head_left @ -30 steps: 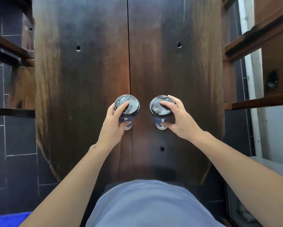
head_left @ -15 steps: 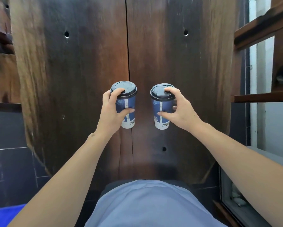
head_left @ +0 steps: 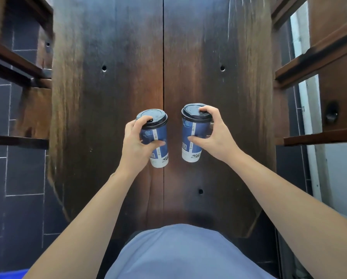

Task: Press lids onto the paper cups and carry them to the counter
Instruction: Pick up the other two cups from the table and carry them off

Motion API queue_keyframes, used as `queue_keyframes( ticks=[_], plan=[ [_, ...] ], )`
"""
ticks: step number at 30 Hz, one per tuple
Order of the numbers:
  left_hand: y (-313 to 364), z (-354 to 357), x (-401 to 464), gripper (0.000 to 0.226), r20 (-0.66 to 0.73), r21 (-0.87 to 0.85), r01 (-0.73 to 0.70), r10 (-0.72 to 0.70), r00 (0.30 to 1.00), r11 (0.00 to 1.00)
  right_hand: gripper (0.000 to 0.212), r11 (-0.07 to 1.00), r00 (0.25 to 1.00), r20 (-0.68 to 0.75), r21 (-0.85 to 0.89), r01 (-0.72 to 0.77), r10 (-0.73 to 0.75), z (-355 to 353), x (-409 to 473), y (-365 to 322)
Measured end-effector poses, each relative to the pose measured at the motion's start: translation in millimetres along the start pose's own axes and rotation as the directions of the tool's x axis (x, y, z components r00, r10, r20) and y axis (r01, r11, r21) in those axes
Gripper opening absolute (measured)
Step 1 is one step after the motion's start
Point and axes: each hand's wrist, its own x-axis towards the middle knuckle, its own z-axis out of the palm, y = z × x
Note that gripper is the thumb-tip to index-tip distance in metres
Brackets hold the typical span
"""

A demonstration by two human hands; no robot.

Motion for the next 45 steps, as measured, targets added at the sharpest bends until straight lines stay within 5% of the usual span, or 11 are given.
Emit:
queue_keyframes(
  ticks=[8,20,31,45],
  plan=[
    [46.3,-34.4,-58.4,0.075,-0.219,0.007,-0.162,0.159,0.963,0.987,0.080,0.975,0.976,0.045,0.067,0.210,-0.213,-6.7,-23.1,-55.0],
    [39.6,-121.7,-186.7,0.077,-0.500,0.077,-0.183,0.197,0.843,0.980,0.082,0.910,0.884,0.221,0.051,0.410,-0.411,55.9,-71.5,-141.6],
    [-31.9,-255.7,-340.6,0.074,-0.731,0.057,-0.081,0.097,0.675,0.995,0.086,0.768,0.653,0.493,0.050,0.639,-0.575,248.7,-138.5,-262.4],
    [-148.1,-399.6,-495.5,0.082,-0.918,-0.001,0.080,-0.033,0.396,0.997,0.084,0.636,0.388,0.647,0.197,0.746,-0.656,499.0,-213.7,-369.0]
  ],
)
